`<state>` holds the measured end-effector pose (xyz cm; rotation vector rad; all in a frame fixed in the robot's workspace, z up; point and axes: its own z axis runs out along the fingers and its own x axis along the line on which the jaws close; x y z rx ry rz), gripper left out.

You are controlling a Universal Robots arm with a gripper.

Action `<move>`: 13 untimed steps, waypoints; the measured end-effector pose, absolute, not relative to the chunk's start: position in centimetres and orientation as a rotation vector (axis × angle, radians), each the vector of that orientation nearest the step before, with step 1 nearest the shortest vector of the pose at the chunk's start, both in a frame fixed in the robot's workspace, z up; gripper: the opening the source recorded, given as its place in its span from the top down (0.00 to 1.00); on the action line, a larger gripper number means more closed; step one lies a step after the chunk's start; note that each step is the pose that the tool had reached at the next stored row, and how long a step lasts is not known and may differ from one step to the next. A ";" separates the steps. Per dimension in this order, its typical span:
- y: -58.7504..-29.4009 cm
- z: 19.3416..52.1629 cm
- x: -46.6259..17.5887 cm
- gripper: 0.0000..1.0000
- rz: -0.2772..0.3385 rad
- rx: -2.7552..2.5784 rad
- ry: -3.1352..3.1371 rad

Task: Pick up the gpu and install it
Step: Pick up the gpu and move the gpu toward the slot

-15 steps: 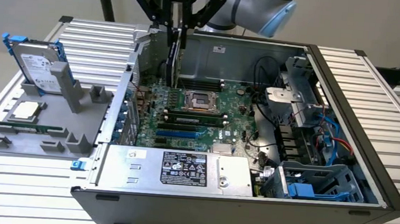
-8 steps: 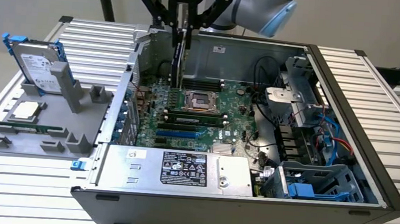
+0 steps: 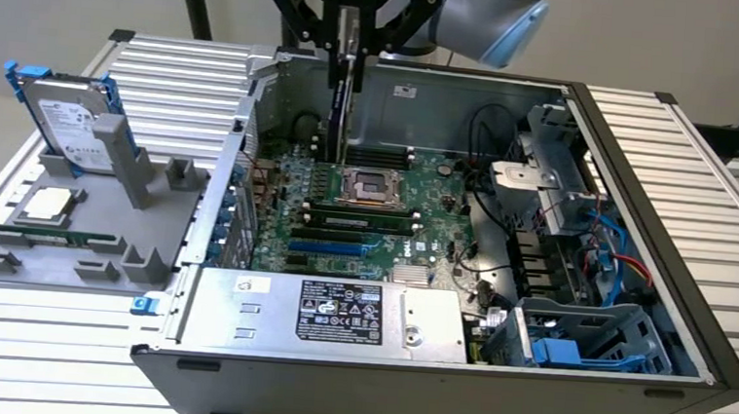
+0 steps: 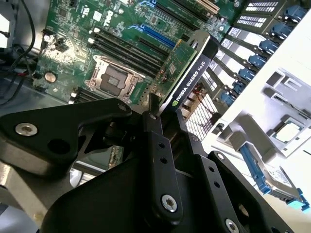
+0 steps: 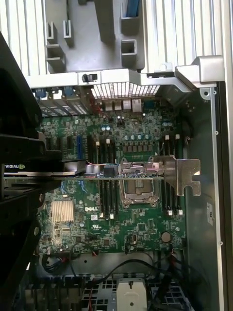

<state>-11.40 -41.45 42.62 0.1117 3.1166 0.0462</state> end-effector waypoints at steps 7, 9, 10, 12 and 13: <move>-41.4 42.6 -10.7 1.00 0.046 0.112 3.117; -41.4 42.6 -10.5 1.00 0.046 0.112 3.117; -41.4 42.6 -10.4 1.00 0.046 0.112 3.117; -41.4 42.6 -10.2 1.00 0.046 0.112 3.117; -41.4 42.6 -10.1 1.00 0.046 0.112 3.117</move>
